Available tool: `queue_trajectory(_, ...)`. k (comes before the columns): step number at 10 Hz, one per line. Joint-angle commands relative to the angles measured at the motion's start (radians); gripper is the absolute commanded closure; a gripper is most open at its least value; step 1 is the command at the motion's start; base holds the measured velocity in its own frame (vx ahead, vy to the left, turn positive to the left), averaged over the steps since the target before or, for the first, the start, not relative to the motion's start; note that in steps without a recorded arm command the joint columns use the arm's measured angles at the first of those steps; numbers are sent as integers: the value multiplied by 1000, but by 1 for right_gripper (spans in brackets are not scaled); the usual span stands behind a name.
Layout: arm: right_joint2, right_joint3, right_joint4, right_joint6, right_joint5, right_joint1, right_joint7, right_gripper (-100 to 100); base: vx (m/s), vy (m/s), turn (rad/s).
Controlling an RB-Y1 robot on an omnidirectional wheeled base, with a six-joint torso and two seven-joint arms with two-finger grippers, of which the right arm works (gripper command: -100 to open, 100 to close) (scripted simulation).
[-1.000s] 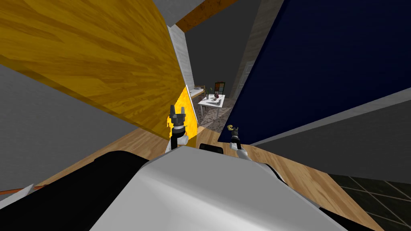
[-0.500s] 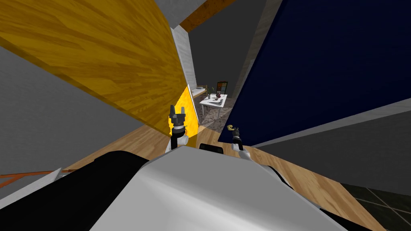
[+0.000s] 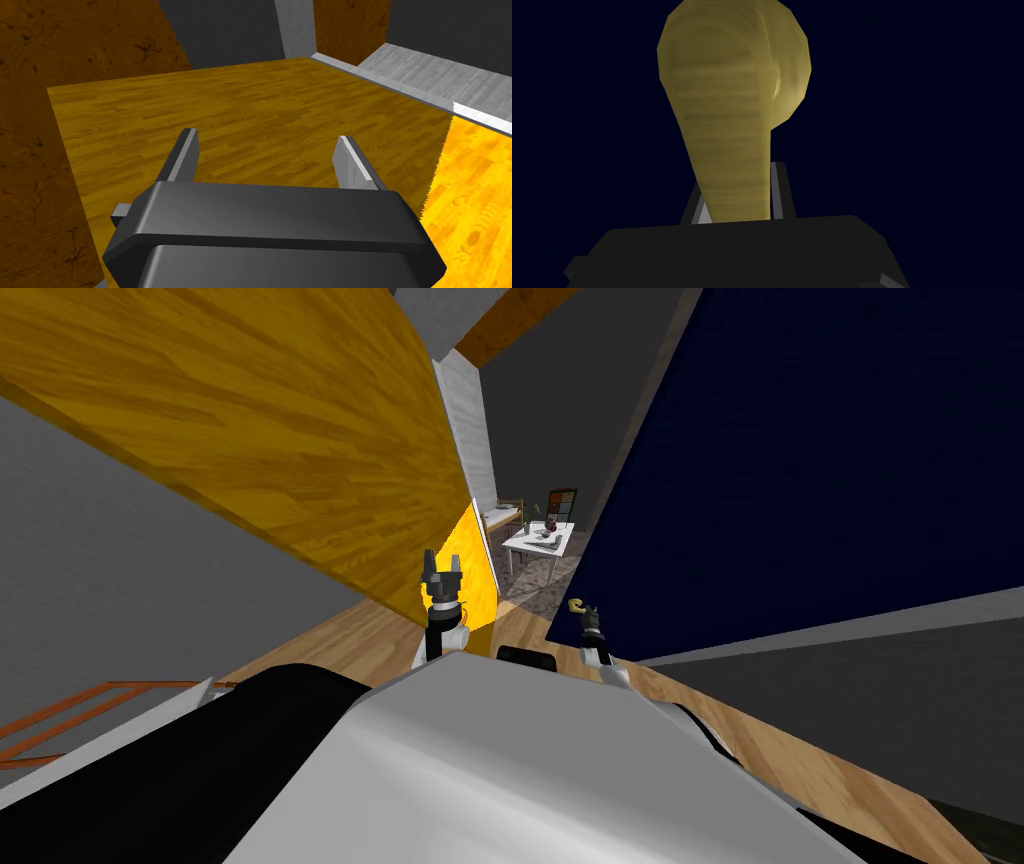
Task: Pull the door open
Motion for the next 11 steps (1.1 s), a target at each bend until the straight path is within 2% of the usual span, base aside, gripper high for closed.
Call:
queue_trajectory(1,-18,7,4,-15,3,11,-22,100,-105,12,188)
queue_trajectory(3,-24,10,5,-21,3,15,-29,100,-145,-4,113)
queue_trajectory(4,-46,18,10,-40,7,28,-56,100,-150,15,214)
queue_trajectory(7,-81,33,18,-70,12,50,-100,100,-160,24,181)
queue_trajectory(9,-118,48,26,-103,18,73,-147,100,-130,40,166)
queue_trajectory(10,-128,52,28,-111,19,79,-158,100,-129,-3,142)
queue_trajectory(11,-145,59,32,-126,22,90,-180,100,-144,-2,163)
